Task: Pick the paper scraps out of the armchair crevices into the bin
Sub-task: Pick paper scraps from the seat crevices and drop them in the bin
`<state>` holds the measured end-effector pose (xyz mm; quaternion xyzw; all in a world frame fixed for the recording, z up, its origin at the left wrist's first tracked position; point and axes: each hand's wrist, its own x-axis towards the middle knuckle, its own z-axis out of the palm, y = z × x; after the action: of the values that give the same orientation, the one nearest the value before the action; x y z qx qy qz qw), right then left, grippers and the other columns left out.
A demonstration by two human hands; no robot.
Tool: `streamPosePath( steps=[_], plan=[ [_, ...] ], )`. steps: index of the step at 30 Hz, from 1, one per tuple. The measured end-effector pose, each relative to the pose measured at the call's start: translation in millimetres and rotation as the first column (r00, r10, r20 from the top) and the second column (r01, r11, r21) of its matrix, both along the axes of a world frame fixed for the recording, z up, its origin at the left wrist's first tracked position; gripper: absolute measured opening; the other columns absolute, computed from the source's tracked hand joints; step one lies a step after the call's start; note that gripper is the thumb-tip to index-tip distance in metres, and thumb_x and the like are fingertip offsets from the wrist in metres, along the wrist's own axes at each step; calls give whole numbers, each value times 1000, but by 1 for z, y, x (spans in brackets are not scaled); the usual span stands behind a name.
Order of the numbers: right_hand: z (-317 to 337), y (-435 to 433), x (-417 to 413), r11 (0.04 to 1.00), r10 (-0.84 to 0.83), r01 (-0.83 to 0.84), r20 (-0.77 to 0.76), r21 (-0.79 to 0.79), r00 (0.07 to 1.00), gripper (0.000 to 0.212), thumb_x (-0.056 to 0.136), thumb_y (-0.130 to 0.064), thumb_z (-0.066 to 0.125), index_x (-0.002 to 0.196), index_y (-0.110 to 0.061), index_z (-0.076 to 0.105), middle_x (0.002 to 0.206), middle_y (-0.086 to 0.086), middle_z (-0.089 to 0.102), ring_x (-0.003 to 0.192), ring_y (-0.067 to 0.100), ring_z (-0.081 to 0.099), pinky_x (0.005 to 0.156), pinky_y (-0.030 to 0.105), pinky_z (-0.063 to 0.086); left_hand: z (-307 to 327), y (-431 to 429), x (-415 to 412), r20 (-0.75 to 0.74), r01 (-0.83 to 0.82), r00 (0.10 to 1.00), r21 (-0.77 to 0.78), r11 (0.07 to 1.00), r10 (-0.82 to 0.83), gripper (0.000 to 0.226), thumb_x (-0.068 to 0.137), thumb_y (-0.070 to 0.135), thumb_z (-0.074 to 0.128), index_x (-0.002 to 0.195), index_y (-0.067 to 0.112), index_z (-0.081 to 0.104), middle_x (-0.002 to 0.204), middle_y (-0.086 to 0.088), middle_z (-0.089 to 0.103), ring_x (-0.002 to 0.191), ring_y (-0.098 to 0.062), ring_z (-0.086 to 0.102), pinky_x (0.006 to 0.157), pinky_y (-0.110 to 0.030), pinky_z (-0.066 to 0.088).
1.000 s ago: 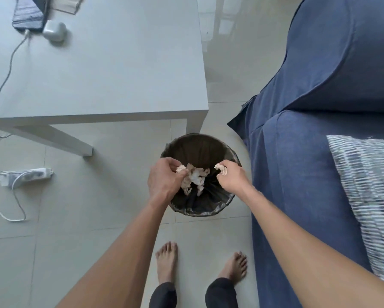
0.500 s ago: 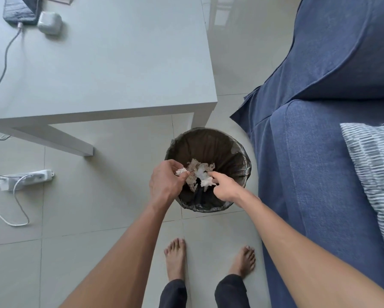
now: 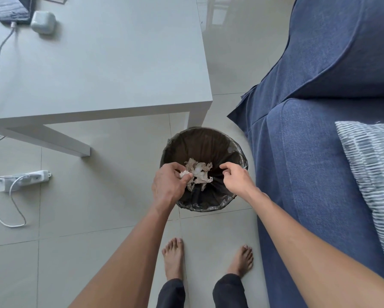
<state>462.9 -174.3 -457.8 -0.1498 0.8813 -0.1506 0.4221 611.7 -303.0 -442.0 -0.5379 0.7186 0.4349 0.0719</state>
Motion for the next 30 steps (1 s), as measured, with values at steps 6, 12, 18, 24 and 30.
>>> streamPosePath(
  steps=[6, 12, 18, 24, 30],
  plan=[
    [4, 9, -8, 1000, -18, 17, -41, -22, 999, 44, 97, -6, 39, 131, -20, 62, 122, 12, 67, 113, 29, 61, 96, 39, 51, 1, 10, -11, -33, 54, 998, -15, 998, -54, 29, 86, 45, 72, 108, 26, 72, 98, 2, 70, 94, -17, 65, 77, -31, 50],
    [15, 13, -17, 999, -16, 14, -64, -37, 998, 49, 92, -1, 38, 130, -18, 62, 113, 8, 69, 113, 27, 61, 97, 38, 50, 0, 15, -18, 18, 128, 992, -37, 991, -127, 37, 87, 52, 68, 116, 29, 70, 104, 3, 72, 102, -18, 66, 83, -34, 52],
    [24, 22, -28, 996, -24, 14, -120, -84, 993, 37, 101, -10, 42, 133, -14, 60, 124, 11, 68, 119, 28, 60, 103, 42, 48, 3, 20, -24, 39, 140, 990, -126, 982, -136, 28, 94, 47, 58, 110, 29, 71, 102, 4, 73, 99, -19, 68, 72, -28, 45],
    [42, 40, -44, 995, -1, -30, -291, -99, 957, 35, 103, -23, 47, 135, -15, 57, 131, 11, 62, 121, 31, 56, 101, 44, 45, 24, 16, -39, 64, 319, 946, -367, 874, -319, 38, 99, 49, 48, 126, 26, 61, 116, 2, 63, 95, -21, 67, 76, -36, 53],
    [81, 66, -71, 989, -42, -41, -532, -142, 846, 39, 103, -29, 47, 139, -14, 54, 131, 11, 61, 120, 31, 54, 101, 43, 39, 55, 17, -77, 40, 470, 853, -494, 732, -521, 55, 98, 56, 39, 140, 23, 52, 139, -2, 54, 129, -22, 50, 106, -39, 42]
  ],
)
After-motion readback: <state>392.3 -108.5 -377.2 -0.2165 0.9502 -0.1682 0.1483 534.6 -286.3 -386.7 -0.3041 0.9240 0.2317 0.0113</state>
